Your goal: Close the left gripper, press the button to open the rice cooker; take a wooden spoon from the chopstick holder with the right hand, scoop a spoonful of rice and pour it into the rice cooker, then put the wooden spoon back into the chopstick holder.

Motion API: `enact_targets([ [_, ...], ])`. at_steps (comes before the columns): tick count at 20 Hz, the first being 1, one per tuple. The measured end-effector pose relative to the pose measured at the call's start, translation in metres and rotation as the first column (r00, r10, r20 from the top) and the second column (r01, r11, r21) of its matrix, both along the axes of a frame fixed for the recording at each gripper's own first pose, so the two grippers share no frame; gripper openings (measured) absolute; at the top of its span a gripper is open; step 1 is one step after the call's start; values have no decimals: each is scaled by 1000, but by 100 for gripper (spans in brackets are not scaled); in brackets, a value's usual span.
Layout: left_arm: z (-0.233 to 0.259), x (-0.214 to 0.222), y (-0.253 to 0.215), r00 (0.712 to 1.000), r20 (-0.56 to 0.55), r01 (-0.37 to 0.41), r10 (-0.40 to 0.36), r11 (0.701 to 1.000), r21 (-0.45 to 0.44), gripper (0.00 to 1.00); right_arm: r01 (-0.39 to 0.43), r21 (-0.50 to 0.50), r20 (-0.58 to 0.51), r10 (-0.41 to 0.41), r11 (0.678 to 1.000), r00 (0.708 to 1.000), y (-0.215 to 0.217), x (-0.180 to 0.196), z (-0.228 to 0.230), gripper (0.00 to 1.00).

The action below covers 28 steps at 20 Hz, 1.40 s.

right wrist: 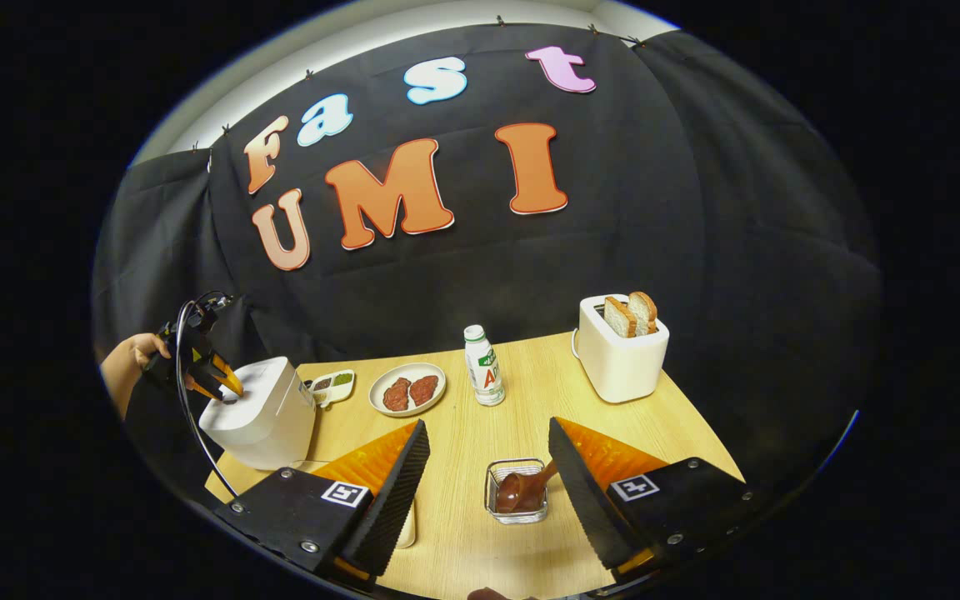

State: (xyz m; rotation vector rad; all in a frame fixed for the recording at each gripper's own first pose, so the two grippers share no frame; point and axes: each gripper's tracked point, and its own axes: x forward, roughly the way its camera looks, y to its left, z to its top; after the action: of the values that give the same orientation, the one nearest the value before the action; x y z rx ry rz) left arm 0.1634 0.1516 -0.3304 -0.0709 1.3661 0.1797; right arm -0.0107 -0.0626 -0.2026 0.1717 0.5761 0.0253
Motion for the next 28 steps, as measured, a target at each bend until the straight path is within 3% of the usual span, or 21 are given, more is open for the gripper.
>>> enact_targets([
  [5, 3, -5, -2, 999, 30, -14, 14, 1000, 6, 100, -9, -10, -2, 9, 1000, 1000, -1, -1, 0, 90],
  [8, 19, -8, -19, 991, 131, -24, 31, 998, -54, 100, -20, -27, 12, 20, 999, 1000, -2, 3, 4, 90],
  [11, 57, -8, -32, 954, 299, 31, -16, 998, -48, 100, -26, -38, 66, 28, 999, 997, -6, 17, 26, 90],
  [13, 95, -5, -46, 901, 431, 75, -55, 997, -30, 100, -24, -49, 117, 29, 999, 993, -4, 26, 40, 90],
  [17, 170, -12, -64, 740, 666, 128, -95, 992, 0, 100, -29, -89, 232, 49, 996, 971, 5, 42, 72, 90],
  [23, 213, -46, -88, 546, 820, 136, -171, 984, 114, 100, -53, -114, 380, 93, 992, 920, 30, 56, 107, 90],
  [28, 240, -79, -107, 422, 891, 120, -168, 984, 129, 100, -86, -112, 426, 126, 990, 896, 48, 54, 114, 90],
])
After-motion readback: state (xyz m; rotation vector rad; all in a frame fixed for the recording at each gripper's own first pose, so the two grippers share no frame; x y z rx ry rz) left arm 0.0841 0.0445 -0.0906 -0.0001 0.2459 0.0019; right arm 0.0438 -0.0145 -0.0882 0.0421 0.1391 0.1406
